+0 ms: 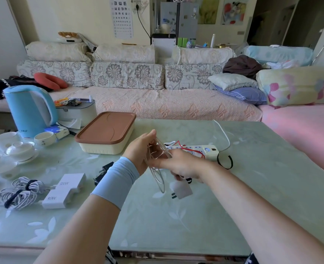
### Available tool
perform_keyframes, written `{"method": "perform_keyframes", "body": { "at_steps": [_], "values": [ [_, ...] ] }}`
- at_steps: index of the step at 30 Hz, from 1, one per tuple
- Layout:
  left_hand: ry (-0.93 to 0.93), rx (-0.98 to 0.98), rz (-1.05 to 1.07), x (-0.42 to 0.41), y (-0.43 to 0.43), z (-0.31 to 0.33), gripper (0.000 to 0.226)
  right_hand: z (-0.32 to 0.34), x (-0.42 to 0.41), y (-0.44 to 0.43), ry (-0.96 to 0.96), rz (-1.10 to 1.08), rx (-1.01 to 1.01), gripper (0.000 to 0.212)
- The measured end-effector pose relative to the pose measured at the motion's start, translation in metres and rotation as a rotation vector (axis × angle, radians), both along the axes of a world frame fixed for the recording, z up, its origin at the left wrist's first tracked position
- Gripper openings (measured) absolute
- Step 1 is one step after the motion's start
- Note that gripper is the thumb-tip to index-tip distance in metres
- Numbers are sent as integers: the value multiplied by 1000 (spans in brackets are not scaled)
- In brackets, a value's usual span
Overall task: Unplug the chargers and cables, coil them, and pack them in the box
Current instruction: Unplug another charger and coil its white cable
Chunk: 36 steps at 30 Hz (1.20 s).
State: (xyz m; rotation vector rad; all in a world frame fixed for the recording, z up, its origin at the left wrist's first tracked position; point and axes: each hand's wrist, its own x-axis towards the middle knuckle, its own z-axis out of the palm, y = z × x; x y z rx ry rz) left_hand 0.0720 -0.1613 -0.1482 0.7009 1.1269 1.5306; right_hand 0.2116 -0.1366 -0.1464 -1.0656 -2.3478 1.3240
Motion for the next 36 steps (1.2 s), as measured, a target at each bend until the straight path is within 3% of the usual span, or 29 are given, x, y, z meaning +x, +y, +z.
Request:
{"method": "perform_keyframes", "body": {
  "at_steps": [3,7,11,14,17,21,27,32,36],
  "values": [
    [25,119,-65,4,-1,4,22,-4,-3,-3,-50,70,-43,35],
    [32,212,-184,11,-7,8,27,-7,-2,-4,43,58,-179,24],
    [97,174,-300,9,-10,10,26,-5,0,-7,-9,171,-320,11],
    [135,98,-343,2,-7,10,34,-8,3,-7,-119,171,-310,17],
    [11,25,-269,5,-1,8,40,-8,5,-5,-140,166,-247,25],
    [-146,7,-220,9,3,10,48,-11,8,-8,-144,149,-102,18],
    [-329,35,-82,2,7,17,47,-21,12,-10,141,124,-132,14],
    [-151,40,-84,12,9,16,46,-25,14,-6,174,134,-274,11],
    [-57,88,-108,13,10,14,47,-22,19,-3,122,195,-221,14]
  ]
}}
